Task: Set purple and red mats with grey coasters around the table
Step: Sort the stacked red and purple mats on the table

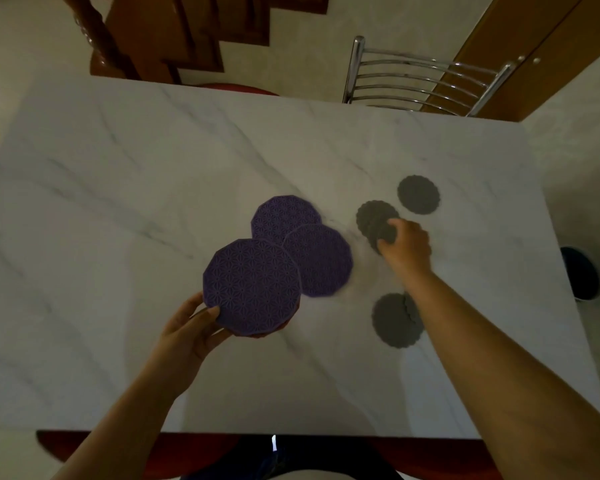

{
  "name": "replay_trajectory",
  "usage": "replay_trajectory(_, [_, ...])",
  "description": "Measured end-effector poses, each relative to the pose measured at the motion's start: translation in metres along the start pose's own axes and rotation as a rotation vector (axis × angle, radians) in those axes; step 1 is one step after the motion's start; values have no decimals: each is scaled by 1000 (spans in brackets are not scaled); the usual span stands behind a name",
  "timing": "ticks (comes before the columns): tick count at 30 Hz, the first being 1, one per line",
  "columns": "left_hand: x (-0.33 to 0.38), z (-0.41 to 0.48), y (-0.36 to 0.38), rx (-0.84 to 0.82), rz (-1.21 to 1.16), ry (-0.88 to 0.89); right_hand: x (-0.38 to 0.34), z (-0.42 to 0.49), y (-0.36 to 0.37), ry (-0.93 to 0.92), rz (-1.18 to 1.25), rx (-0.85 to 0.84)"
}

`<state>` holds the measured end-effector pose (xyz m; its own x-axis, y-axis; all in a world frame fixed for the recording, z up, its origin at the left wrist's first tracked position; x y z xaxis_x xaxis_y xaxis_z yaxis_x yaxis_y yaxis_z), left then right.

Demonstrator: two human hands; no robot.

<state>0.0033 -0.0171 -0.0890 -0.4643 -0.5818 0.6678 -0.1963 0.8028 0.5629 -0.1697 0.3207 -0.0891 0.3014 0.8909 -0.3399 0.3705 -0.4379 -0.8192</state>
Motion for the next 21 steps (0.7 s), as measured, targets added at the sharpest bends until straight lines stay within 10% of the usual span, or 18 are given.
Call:
replay_trajectory(8, [2, -3, -5, 0, -11, 24, -59, -18, 67, -119, -409, -273])
replay_trajectory(21, [1, -10, -13, -19, -13, 20, -75, -29, 57, 1, -87, -235])
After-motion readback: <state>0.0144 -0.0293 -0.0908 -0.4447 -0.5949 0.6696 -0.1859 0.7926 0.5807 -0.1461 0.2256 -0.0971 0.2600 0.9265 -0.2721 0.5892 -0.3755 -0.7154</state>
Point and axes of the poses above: each hand's wrist, its own z-axis towards the middle knuckle, its own y-axis out of the palm, x = y × z, the point moved 2 cm from there along z, towards the middle knuckle, and after that the axes turned 14 degrees about -x, right-handed, at the moved point
